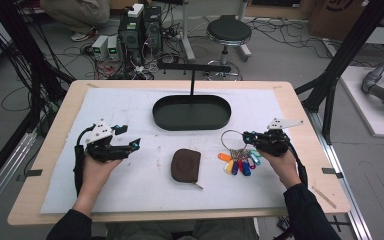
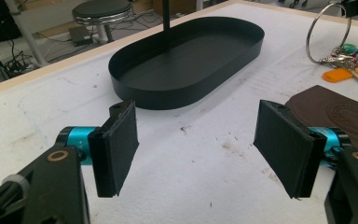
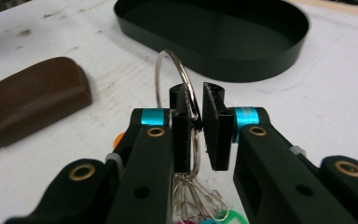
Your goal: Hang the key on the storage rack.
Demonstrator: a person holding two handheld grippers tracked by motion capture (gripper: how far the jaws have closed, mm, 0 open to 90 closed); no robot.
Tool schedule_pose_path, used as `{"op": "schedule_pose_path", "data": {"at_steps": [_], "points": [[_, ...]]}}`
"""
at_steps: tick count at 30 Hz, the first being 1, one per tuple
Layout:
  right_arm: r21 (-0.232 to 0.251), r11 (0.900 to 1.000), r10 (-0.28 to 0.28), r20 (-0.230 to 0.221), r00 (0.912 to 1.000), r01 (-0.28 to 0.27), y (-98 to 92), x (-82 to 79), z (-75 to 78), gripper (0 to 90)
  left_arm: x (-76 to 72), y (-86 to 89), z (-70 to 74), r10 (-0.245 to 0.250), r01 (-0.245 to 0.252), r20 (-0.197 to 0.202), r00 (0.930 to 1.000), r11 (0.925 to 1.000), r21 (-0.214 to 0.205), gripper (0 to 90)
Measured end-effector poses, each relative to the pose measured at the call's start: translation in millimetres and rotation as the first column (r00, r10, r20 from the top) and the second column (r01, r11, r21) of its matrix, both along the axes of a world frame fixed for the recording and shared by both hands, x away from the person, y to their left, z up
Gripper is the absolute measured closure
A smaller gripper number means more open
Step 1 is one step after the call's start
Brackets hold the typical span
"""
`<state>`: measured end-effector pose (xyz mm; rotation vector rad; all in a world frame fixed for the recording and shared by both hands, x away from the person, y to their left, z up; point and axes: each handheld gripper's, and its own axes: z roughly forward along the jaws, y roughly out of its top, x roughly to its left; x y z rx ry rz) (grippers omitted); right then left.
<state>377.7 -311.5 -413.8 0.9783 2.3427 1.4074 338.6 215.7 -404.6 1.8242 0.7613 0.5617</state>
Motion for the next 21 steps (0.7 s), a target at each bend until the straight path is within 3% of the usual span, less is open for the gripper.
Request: {"op": "schedule_pose_path", "data": {"at_steps": [5,11,21], "points": [[-0.035,0.9987,0.036,-0.01,0.9993,-0.036,6.8,0.5,-3.2,84.2,0.2,0.2,-0.1,0.002,-0.002,-0.001,1.0,1.0,0.003,30.0],[-0.038,0.9983,0.043,-0.012,0.999,-0.043,5.5,0.8,-3.2,84.8,0.7,0.3,-0.8,0.001,-0.001,-0.006,1.0,1.0,0.006,30.0],[-0.025,0.9986,0.046,0.026,0.9986,-0.046,7.8,-1.7,2.2,85.1,2.0,1.2,-1.9,-0.011,0.011,-0.007,0.9999,0.9999,-0.001,30.0]]}}
